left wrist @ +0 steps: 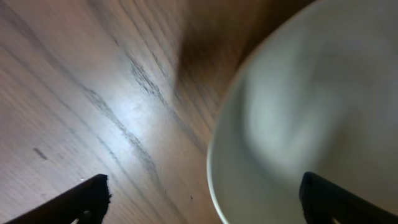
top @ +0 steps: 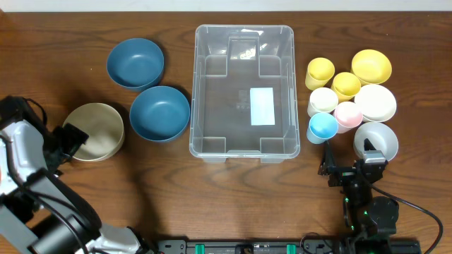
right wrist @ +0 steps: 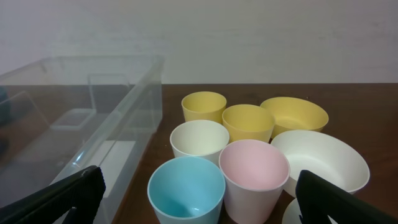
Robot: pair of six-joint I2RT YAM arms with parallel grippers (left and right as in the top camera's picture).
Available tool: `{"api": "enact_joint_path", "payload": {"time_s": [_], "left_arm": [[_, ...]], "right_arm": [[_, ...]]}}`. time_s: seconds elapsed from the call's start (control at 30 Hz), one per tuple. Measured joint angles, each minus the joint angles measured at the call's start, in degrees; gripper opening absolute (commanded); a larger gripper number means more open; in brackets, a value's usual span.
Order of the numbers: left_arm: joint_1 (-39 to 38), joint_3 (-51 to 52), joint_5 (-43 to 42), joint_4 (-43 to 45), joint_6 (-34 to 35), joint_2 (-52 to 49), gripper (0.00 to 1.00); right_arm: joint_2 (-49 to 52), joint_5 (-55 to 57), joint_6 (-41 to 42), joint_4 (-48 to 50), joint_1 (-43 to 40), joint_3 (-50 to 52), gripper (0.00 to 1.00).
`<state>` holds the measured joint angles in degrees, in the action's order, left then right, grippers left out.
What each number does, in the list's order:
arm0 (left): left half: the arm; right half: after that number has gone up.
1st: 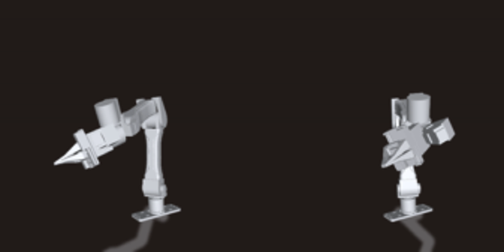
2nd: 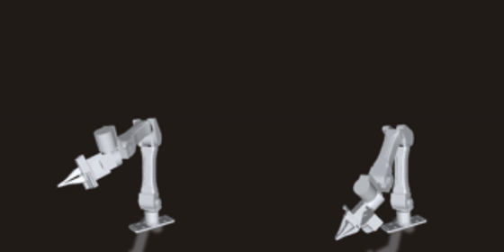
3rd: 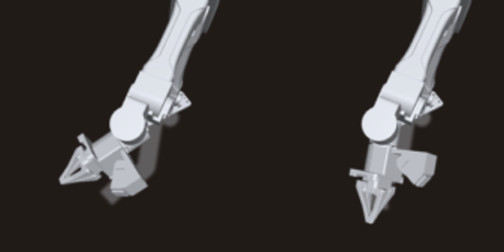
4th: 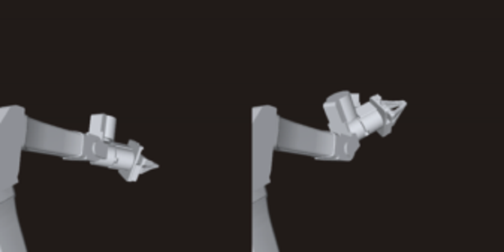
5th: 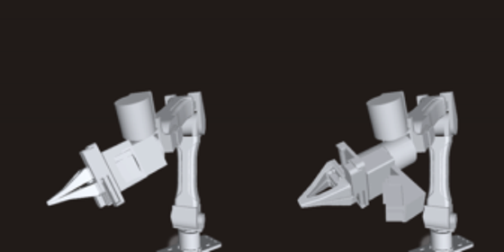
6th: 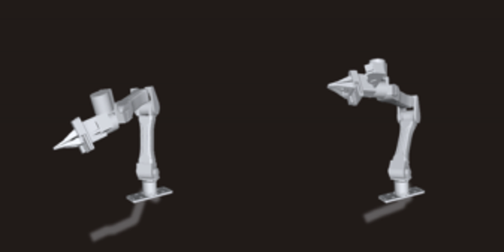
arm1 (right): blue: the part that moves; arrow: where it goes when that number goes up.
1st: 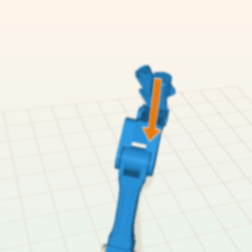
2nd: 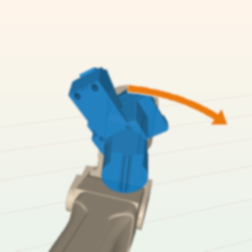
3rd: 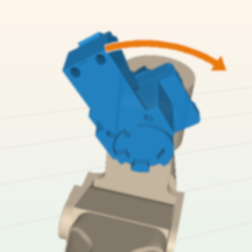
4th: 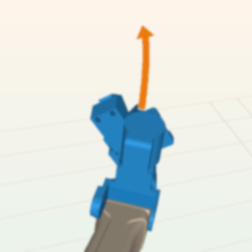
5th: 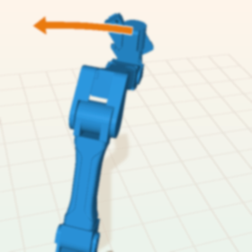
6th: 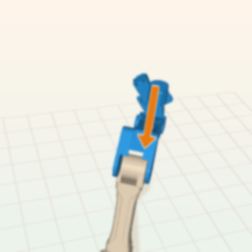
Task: Pack container
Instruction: 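Move the left gripper down to the rim of the cream bowl, then close the left gripper on the cream bowl's rim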
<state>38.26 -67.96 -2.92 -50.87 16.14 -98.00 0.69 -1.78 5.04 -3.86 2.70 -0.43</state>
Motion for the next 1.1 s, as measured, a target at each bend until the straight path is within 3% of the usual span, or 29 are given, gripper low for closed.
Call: {"api": "enact_joint_path", "payload": {"time_s": [0.17,0.33,0.43,1.1], "left_arm": [[0.0,0.1,0.3,1.2,-0.5,-3.7,0.64],[0.0,0.1,0.3,2.9,-0.9,-4.7,0.61],[0.0,0.1,0.3,4.3,-0.8,-4.7,0.45],[0.0,0.1,0.3,9.1,-1.0,-5.2,0.4]], "right_arm": [[0.0,0.0,0.0,0.0,0.0,0.0,0.99],[0.0,0.0,0.0,0.0,0.0,0.0,0.99],[0.0,0.0,0.0,0.0,0.0,0.0,0.99],[0.0,0.0,0.0,0.0,0.0,0.0,0.99]]}}
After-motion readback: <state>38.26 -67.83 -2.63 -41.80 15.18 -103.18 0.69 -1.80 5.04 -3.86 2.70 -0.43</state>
